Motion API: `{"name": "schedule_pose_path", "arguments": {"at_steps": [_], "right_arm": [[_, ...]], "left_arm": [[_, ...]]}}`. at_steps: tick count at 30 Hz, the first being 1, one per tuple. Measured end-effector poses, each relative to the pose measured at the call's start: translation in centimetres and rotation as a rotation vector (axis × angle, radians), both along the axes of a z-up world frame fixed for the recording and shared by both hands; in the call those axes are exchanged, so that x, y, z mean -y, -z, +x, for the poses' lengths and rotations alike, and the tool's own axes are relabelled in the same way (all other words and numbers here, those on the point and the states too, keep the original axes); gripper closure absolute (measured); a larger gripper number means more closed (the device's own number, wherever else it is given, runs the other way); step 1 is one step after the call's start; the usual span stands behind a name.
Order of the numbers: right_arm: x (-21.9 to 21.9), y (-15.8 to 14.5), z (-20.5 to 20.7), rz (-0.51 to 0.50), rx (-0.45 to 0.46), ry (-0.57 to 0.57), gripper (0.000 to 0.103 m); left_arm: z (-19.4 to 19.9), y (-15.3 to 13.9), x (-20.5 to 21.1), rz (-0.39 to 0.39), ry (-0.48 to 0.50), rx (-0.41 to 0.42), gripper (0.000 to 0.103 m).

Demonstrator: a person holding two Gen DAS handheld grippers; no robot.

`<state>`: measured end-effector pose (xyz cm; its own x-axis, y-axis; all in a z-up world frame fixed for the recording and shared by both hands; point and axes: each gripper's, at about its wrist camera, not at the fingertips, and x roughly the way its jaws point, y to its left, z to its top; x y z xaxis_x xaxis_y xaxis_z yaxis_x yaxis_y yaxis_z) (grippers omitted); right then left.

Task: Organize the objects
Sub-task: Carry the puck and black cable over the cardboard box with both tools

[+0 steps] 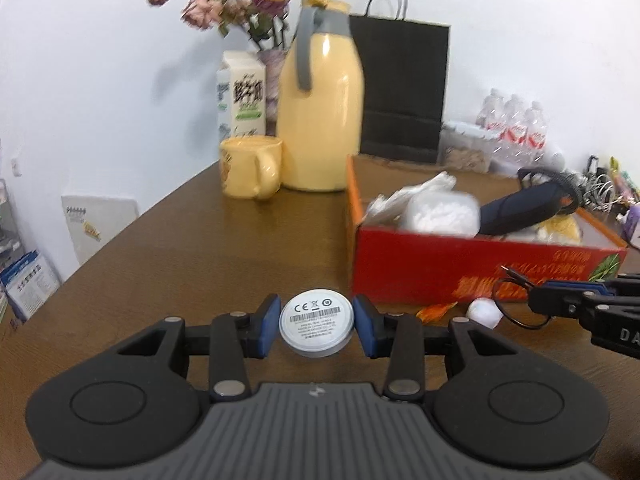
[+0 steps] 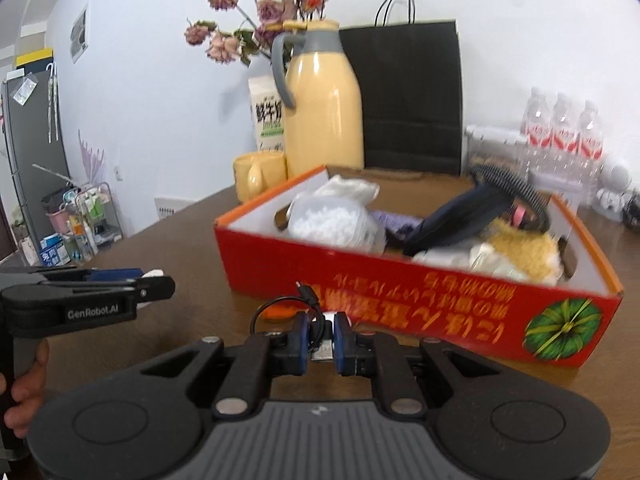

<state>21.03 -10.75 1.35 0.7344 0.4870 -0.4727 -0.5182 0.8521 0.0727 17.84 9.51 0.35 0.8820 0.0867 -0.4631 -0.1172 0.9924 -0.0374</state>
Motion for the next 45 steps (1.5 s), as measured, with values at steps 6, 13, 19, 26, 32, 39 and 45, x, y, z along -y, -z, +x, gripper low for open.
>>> {"name": "schedule_pose_path", "arguments": {"at_steps": [6,13,19,26,32,39,45], "right_arm": [[0.8,-1.9,0.9,0.003,0.058,0.023,0.091],[0.9,-3.5,2.6,-0.01,0.113,0.035,0.091],[0.7,-4.5,4.7,-0.018,0.143,0.057,0.091],[0.4,-5.1,7.5,-0.033,0.165,0.079,0.091],[0.1,-5.2,9.6,-0.055,0.175,0.083,0.091],[-0.2,-4.4,11.6,-0.066,0.166,0.071,0.091],[-0.1,-3.6,12.5,-0.06,0.145,0.055,0.091]], "left_arm": [[1.3,-2.2,2.3,0.03,0.054,0.06,0.062],[3.6,-4.5,4.9,0.074,0.116,0.122,0.062],[5.8,-5.5,6.9,0.115,0.146,0.156,0.062],[8.0,-5.5,8.3,0.149,0.151,0.185,0.062],[9.6,-4.7,8.8,0.196,0.148,0.195,0.062],[11.5,-3.5,8.9,0.218,0.158,0.184,0.062],[12.0,-2.8,8.8,0.249,0.18,0.19,0.062]]}}
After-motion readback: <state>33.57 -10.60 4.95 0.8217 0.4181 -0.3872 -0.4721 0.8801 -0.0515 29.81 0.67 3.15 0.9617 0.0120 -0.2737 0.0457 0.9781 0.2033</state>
